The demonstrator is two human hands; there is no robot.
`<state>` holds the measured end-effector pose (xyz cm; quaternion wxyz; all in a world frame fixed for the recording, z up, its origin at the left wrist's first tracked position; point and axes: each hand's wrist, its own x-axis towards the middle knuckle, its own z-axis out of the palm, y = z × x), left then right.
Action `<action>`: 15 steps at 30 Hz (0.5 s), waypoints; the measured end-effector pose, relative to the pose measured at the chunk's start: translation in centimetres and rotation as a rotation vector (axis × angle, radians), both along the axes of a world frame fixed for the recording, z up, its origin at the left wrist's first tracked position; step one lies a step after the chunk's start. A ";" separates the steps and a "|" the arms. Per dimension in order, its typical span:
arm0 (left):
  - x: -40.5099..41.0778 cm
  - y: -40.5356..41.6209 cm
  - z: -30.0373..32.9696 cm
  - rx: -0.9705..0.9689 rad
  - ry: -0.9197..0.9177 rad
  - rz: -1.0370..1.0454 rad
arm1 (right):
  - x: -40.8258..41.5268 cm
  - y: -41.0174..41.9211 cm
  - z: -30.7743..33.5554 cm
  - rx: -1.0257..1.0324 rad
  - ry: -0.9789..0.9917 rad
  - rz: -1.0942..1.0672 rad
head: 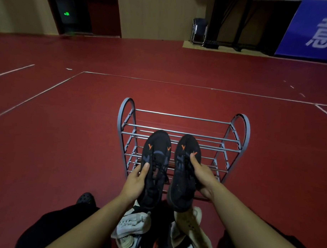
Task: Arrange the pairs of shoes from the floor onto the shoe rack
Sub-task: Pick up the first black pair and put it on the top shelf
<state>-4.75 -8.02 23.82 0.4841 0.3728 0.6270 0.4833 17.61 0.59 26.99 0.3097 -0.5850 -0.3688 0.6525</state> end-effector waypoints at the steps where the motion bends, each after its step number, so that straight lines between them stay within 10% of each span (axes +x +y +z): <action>1: 0.1 0.1 0.2 0.016 -0.008 -0.010 | -0.4 -0.1 0.1 0.001 0.034 0.004; 15: -0.2 1.2 1.8 0.067 -0.237 0.114 | -3.1 -0.7 0.5 0.098 0.492 -0.010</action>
